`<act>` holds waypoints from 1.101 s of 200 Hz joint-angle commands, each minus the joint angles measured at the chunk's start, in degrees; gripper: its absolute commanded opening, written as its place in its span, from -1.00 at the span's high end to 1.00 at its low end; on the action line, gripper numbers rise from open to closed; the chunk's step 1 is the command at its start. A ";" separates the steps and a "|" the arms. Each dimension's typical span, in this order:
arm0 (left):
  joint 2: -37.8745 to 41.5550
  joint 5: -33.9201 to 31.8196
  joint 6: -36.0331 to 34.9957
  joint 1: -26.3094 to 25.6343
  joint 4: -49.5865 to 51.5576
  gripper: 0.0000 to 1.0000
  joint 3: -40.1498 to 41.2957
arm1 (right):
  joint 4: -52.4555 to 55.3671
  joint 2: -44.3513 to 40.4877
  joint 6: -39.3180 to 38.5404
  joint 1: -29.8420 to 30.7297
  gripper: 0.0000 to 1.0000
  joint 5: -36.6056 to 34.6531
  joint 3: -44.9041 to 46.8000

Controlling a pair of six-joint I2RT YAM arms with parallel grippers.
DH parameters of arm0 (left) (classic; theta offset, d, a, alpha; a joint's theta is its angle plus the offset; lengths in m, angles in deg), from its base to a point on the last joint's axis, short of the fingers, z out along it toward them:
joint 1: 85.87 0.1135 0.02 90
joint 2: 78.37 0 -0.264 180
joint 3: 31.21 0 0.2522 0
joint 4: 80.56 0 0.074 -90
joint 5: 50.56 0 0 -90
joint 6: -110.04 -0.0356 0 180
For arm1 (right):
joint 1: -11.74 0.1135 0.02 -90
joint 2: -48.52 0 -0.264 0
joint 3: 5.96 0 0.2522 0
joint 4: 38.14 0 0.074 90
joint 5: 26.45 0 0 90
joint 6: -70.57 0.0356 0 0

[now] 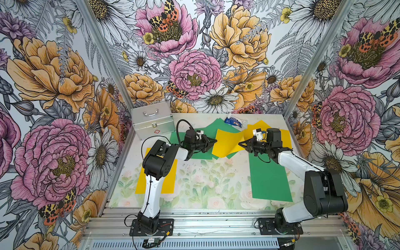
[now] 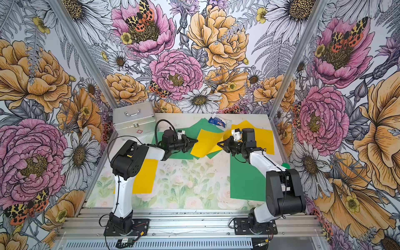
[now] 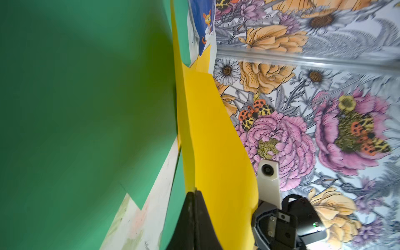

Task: Sort the scattered colored papers by color
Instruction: Pick up the colored paper.

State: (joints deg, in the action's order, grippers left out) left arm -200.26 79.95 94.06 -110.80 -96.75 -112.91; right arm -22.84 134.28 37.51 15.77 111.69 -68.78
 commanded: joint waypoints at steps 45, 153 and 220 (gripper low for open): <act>8.84 -12.74 -32.48 -2.94 43.59 1.00 -13.47 | 2.43 -0.90 -4.70 -0.96 0.81 0.99 2.39; 12.96 -55.92 -57.95 -11.43 73.37 1.00 -32.25 | 3.81 1.29 -14.00 0.15 -0.61 -12.19 4.43; 19.25 -73.59 -67.55 -20.87 73.69 1.00 -39.98 | -45.81 -1.69 -8.90 7.48 -0.72 -18.88 17.66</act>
State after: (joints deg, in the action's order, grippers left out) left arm -185.51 16.09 32.86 -128.86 -23.66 -149.59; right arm -45.26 132.20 27.77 20.05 96.41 -52.43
